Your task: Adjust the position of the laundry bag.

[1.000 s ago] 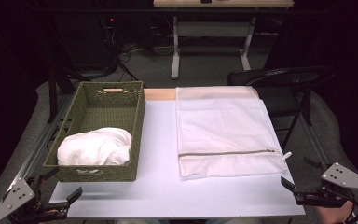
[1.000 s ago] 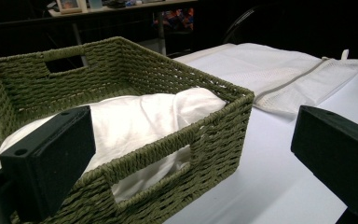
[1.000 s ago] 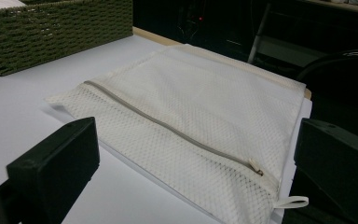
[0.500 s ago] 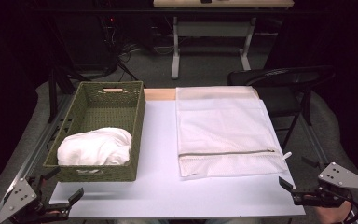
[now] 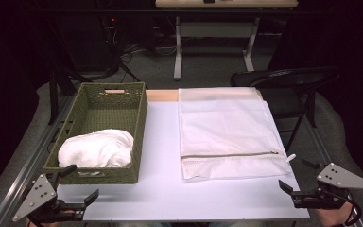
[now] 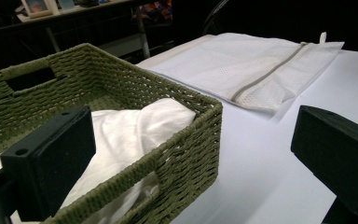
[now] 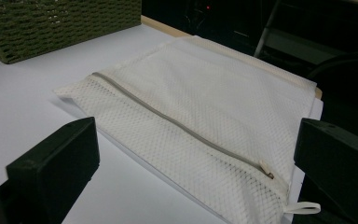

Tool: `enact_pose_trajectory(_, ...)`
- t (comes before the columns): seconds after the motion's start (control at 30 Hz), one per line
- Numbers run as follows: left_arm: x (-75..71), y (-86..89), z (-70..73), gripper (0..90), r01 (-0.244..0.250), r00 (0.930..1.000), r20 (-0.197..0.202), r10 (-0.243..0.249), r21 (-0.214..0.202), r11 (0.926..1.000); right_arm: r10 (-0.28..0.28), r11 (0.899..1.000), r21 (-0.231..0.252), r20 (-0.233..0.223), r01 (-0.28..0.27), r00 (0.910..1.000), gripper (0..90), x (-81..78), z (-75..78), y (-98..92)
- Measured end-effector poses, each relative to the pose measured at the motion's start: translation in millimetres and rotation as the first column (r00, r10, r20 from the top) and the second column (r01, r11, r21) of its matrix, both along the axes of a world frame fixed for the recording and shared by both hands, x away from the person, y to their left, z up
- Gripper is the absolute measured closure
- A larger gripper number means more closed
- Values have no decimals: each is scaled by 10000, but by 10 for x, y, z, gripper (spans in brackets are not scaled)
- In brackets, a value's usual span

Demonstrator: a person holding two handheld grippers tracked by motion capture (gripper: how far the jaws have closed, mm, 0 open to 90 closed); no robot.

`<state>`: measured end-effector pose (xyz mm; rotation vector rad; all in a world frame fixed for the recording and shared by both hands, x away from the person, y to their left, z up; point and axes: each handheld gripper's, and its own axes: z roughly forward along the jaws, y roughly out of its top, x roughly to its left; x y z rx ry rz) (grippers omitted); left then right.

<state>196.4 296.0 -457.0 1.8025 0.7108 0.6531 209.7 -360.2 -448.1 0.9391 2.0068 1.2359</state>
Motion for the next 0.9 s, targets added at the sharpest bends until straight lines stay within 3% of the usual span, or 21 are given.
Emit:
enact_pose_trajectory(0.27,16,-234,12,0,476,9987,-185,-465,618,9970,-80,9999,-129,-389,75,9992,0,28,3,63)
enact_pose_trajectory(0.33,26,-309,13,0,828,9963,-313,-805,807,9933,-142,9998,-135,-639,133,9979,0,54,-2,86)
enact_pose_trajectory(0.5,58,-471,-17,0,1168,9917,-661,-1107,965,9885,-165,9998,-126,-927,154,9956,0,100,-25,119)
enact_pose_trajectory(0.63,65,-610,-21,0,1598,9857,-719,-1527,1076,9813,-123,9995,-290,-1362,84,9906,0,165,-76,172)
enact_pose_trajectory(0.8,103,-823,-55,0,2082,9762,-915,-1965,1452,9672,-34,9996,-272,-1841,-16,9829,0,224,-118,201)
enact_pose_trajectory(0.9,155,-969,-105,0,2375,9685,-1208,-2179,1828,9540,-45,9998,-217,-1976,2,9803,0,227,-122,214)
